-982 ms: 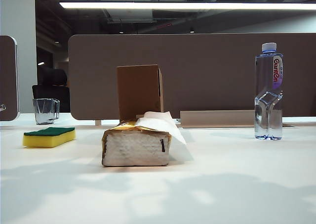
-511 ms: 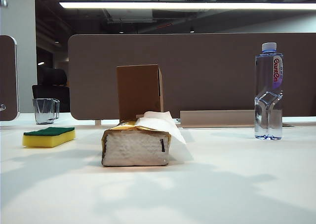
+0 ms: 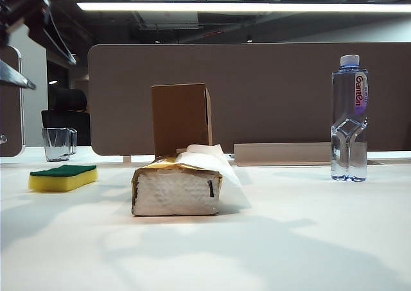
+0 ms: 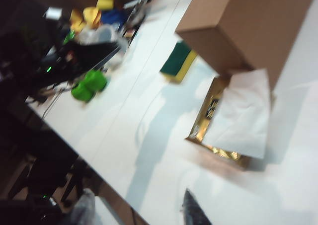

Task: Move the sponge from left to right to wipe the table, avoiding obstacles on the table, and finally reaching the bottle of mineral water.

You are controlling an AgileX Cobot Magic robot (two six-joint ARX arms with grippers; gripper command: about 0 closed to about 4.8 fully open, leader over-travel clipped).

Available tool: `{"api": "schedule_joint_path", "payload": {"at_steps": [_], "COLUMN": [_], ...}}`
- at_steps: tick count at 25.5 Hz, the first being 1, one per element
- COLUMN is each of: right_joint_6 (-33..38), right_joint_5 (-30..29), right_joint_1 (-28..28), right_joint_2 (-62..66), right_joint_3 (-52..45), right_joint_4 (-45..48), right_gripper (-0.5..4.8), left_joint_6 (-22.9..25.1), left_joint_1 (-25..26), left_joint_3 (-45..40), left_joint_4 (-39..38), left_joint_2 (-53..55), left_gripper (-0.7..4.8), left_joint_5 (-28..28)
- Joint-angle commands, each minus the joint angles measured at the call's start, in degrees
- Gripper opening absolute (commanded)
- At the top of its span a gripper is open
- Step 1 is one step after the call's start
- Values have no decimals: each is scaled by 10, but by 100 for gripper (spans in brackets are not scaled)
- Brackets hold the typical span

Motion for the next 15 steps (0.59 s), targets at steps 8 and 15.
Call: {"api": "schedule_joint_path", "payload": {"at_steps": [8, 15], "right_joint_6": [0, 0], "right_joint_5": [-6, -17], "right_joint_1": [6, 6], "right_joint_2": [26, 55], "right_joint_3": [6, 6], "right_joint_4": [23, 25], "right_gripper": [230, 230], "left_joint_6": [10, 27], "left_joint_1": [44, 44], "left_joint_3": [117, 142], "left_joint_4": [16, 12], "left_joint_2": [163, 231], "left_gripper": [479, 479], "left_joint_5": [0, 4]}}
